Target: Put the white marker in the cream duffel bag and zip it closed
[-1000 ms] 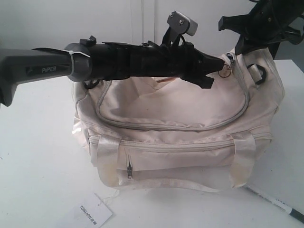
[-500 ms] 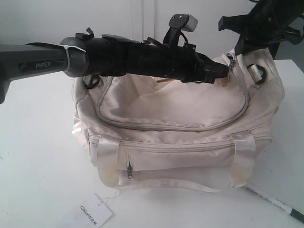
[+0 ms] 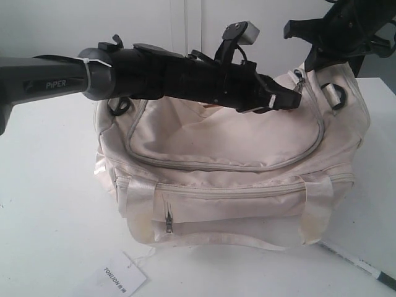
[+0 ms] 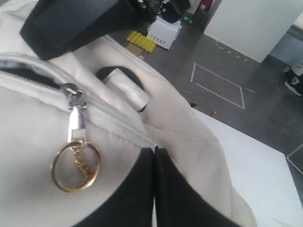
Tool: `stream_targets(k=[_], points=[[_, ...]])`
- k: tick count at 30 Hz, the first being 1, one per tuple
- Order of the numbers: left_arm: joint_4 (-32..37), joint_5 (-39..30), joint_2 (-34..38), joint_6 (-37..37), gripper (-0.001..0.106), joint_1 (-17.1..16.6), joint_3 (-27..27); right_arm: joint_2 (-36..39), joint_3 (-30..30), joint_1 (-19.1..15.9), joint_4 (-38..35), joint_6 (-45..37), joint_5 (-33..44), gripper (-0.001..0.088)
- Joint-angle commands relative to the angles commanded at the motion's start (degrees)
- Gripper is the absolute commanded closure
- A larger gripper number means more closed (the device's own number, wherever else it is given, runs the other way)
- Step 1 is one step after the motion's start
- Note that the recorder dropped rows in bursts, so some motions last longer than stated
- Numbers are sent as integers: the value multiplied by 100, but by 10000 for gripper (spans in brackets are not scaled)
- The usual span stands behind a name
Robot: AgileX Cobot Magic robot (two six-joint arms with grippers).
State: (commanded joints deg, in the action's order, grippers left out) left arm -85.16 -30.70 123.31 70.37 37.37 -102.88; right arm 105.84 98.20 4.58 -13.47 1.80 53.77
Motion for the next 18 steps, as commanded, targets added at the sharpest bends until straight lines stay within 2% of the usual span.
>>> stream_targets(k=[2, 6, 10, 13, 18], points=[[40, 256, 0, 59, 991, 0, 0, 0, 0, 0, 0, 0, 0, 868], [135, 306, 0, 861, 706, 0, 0, 0, 0, 0, 0, 0, 0, 868], [135, 355, 12, 1648, 531, 0, 10, 0, 0, 0, 0, 0, 0, 868], [135, 670, 12, 1823, 528, 0, 10, 0, 0, 0, 0, 0, 0, 868], [135, 627, 141, 1824, 528, 0, 10, 0, 0, 0, 0, 0, -7, 868]])
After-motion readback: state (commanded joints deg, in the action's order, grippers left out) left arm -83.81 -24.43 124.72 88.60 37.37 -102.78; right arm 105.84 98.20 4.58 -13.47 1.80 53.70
